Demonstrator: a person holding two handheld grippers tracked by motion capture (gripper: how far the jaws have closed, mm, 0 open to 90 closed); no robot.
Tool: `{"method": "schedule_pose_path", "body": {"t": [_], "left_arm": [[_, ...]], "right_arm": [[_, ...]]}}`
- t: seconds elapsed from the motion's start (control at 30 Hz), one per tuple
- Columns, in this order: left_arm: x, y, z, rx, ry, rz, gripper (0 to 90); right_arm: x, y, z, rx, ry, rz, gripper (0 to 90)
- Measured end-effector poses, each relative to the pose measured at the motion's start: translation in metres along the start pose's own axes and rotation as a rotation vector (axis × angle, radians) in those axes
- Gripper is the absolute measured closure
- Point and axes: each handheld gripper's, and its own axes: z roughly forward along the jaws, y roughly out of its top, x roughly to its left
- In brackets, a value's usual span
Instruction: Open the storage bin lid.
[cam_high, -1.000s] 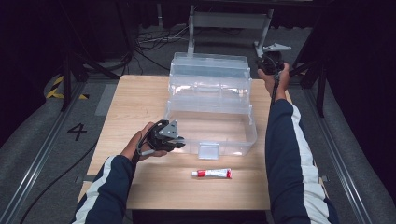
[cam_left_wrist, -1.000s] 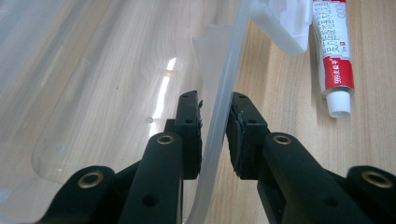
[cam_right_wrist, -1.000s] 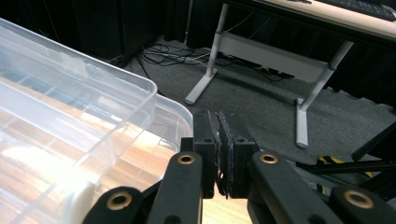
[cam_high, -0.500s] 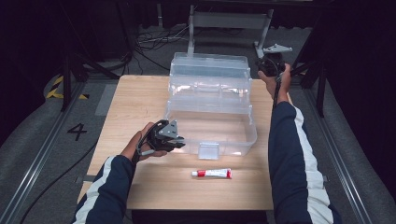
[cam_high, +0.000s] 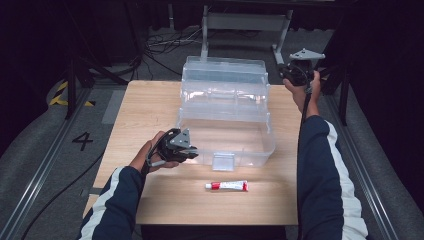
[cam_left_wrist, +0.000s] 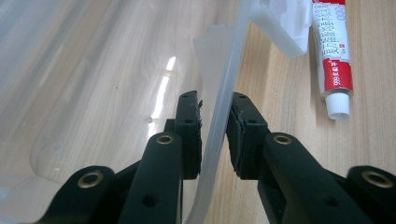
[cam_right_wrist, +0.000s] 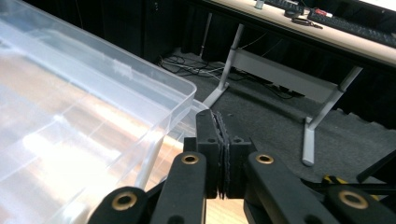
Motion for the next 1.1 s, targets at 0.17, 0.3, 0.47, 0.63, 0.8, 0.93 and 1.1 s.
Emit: {"method": "schedule_pose_path", "body": {"t": [0.17,0.3,0.47,0.63,0.8,0.93,1.1], "left_arm": [[0.000,0.000,0.000,0.001,0.000,-0.002,75.9],[0.000,0.000,0.000,0.001,0.000,-0.002,75.9],[0.000,0.000,0.000,0.004,0.000,0.000,75.9],[0.000,0.001,0.000,0.007,0.003,0.000,75.4],[-0.001,0.001,0.000,0.008,0.006,-0.002,75.2],[-0.001,0.000,0.000,0.007,0.007,0.000,75.1],[-0.001,0.000,0.000,0.007,0.007,0.000,75.1]], "right_arm": [[0.006,-0.004,-0.013,0.006,0.009,-0.033,89.5],[0.011,-0.008,-0.026,0.001,0.021,-0.054,89.6],[0.014,-0.016,-0.044,-0.007,0.031,-0.064,90.0],[0.016,-0.024,-0.062,-0.027,0.053,-0.066,90.0],[0.020,-0.028,-0.074,-0.038,0.076,-0.073,90.0],[0.024,-0.036,-0.090,-0.055,0.106,-0.086,90.0],[0.030,-0.045,-0.102,-0.060,0.130,-0.107,90.0]]}}
